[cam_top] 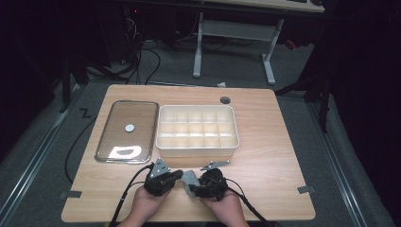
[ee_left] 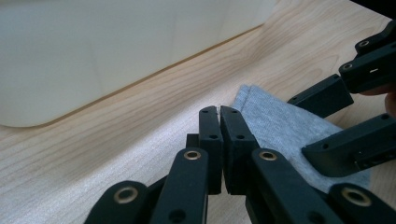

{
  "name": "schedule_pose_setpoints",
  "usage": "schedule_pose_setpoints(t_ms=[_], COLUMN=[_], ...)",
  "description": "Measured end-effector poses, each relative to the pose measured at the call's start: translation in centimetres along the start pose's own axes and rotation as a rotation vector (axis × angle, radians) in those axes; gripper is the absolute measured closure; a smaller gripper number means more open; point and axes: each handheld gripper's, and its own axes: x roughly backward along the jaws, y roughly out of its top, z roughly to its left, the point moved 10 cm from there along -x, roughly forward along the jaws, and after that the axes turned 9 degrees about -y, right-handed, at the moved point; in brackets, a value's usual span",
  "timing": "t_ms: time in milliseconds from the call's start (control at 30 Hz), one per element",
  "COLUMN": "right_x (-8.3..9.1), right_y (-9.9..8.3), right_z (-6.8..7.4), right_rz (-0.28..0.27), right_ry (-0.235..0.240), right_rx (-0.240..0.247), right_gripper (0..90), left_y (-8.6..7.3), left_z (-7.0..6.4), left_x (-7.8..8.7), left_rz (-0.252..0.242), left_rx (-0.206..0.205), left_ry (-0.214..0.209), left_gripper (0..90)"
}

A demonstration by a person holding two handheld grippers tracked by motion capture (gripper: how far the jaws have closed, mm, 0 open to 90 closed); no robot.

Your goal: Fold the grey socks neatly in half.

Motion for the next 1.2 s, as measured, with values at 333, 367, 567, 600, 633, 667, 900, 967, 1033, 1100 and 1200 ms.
schedule_pose_setpoints(t_ms=[333,367,567,600,633,667,900,967,1033,1100,1200], right_x=[-0.5,-0.5,-1.0,-1.0,-1.1,-1.0,-0.9,-0.7,-0.6,-0.4,0.0], right_y=[0.1,0.2,0.2,0.2,0.3,0.3,0.6,0.7,0.7,0.8,1.1], right_z=[0.8,0.9,1.7,1.8,1.8,1.9,2.1,2.3,2.3,2.2,1.8], right_rz=[0.021,0.018,0.041,0.048,0.046,0.049,0.026,0.015,0.009,-0.008,-0.036], right_ry=[0.056,0.059,0.092,0.086,0.083,0.081,0.059,0.053,0.049,0.040,0.042], right_rx=[0.004,0.007,0.027,0.025,0.040,0.037,0.084,0.103,0.109,0.130,0.125], right_gripper=[56.4,56.5,57.0,57.6,57.9,58.9,66.5,67.3,67.6,67.7,68.0], left_y=[-0.9,-0.9,-1.1,-1.2,-1.1,-1.1,-1.1,-1.0,-0.9,-0.9,-1.4], left_z=[-0.1,-0.1,-0.2,-0.1,0.0,0.1,1.2,1.4,1.8,2.4,2.8], left_x=[0.2,0.3,0.4,0.5,0.5,0.7,2.9,3.3,4.0,5.0,5.7], left_rz=[0.041,0.042,0.049,0.050,0.045,0.038,-0.004,-0.014,-0.025,-0.029,0.000], left_rx=[-0.014,-0.018,-0.022,-0.018,-0.013,-0.009,-0.037,-0.032,-0.034,-0.041,-0.060], left_ry=[0.020,0.021,0.033,0.039,0.044,0.048,0.094,0.105,0.122,0.145,0.169], left_gripper=[88.6,88.7,88.7,88.3,87.3,85.5,79.8,76.8,74.8,72.6,66.2])
